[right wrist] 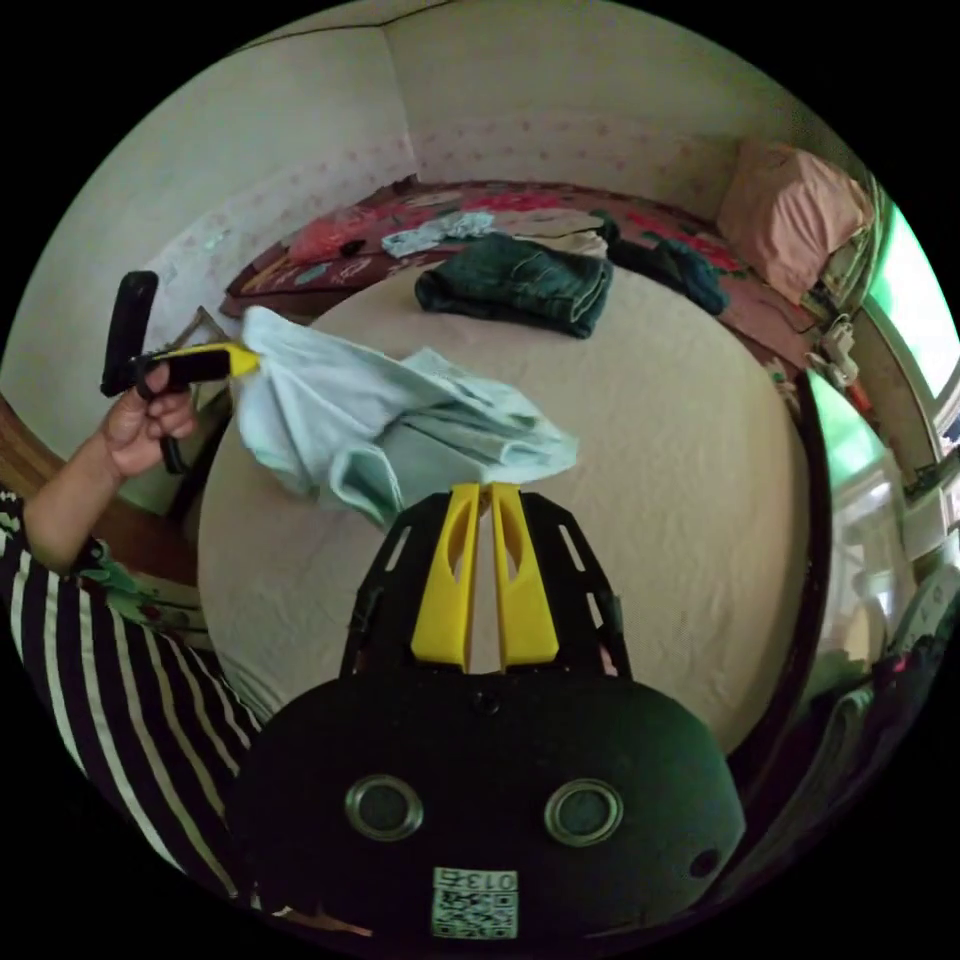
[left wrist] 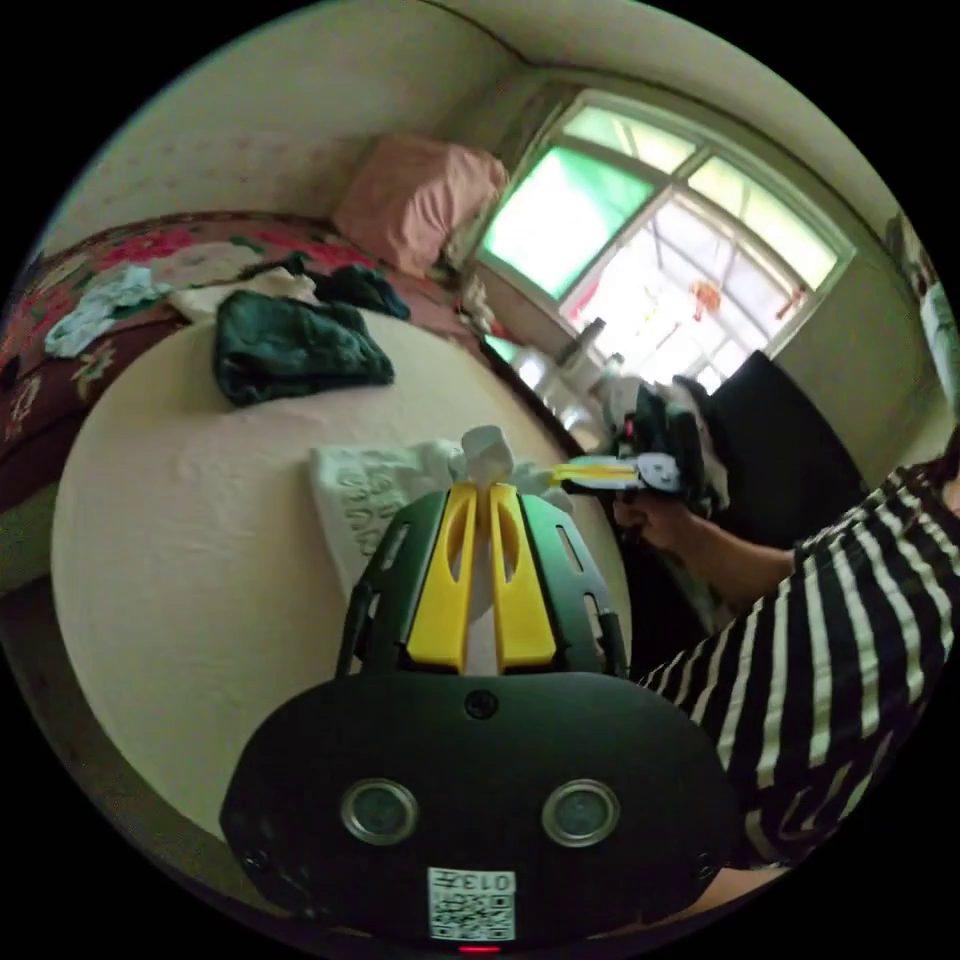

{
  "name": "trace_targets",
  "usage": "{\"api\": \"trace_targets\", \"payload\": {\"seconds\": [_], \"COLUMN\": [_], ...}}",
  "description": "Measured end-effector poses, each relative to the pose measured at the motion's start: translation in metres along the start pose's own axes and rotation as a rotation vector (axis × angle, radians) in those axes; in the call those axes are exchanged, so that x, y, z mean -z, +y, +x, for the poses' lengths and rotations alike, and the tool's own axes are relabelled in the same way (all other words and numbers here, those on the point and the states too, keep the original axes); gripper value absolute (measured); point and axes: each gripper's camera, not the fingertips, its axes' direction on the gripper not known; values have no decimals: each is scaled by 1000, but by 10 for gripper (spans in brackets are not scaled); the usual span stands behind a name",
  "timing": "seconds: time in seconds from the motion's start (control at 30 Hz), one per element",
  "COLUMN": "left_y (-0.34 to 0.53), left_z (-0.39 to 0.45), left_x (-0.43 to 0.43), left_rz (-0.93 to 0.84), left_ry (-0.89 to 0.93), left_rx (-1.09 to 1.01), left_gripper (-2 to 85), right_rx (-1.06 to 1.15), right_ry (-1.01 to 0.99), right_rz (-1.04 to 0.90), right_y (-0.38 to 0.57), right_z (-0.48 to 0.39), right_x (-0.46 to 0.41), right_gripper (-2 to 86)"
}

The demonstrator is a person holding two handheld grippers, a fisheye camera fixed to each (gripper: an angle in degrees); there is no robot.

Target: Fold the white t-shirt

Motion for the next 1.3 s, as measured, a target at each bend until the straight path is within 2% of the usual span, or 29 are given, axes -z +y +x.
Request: {"api": "trace_targets", "payload": {"seconds": [0.07,0.17,0.27,0.33,0.37,0.47,0.53,0.63,0.73,0.87,0.93,1.03,1.17,1.3], "left_y": [19,41,64,82,97,148,174,188,169,140,134,118,109,97], "left_z": [-12,-19,-33,-53,-69,-100,-102,-85,-51,-9,-6,-26,-53,-72], "left_x": [60,123,166,172,167,148,143,144,151,176,186,162,113,93], "left_rz": [151,251,296,244,158,-6,-59,-110,-177,-24,64,-85,-236,-346], "left_ry": [-44,-136,-199,-250,-294,-269,-283,-312,-538,-753,-722,-505,-413,-272], "left_rx": [63,129,230,316,395,653,749,690,435,190,185,160,161,229], "left_gripper": [9,9,10,12,15,24,29,35,46,70,81,101,111,27], "right_rx": [-30,-78,-116,-144,-152,-199,-201,-184,-150,-100,-33,-5,4,29], "right_ry": [19,1,8,32,22,-10,32,59,86,83,98,92,104,98], "right_rz": [35,96,58,0,-26,-137,-228,-280,-277,-159,-72,-76,-73,-56], "right_y": [12,37,65,87,91,116,135,159,178,196,207,219,232,245], "right_z": [-1,3,15,24,26,22,11,-5,-18,-35,-51,-65,-78,-93], "right_x": [22,63,90,91,87,68,57,57,68,98,120,131,140,158], "right_gripper": [17,17,17,18,18,18,18,18,18,17,16,16,15,14]}}
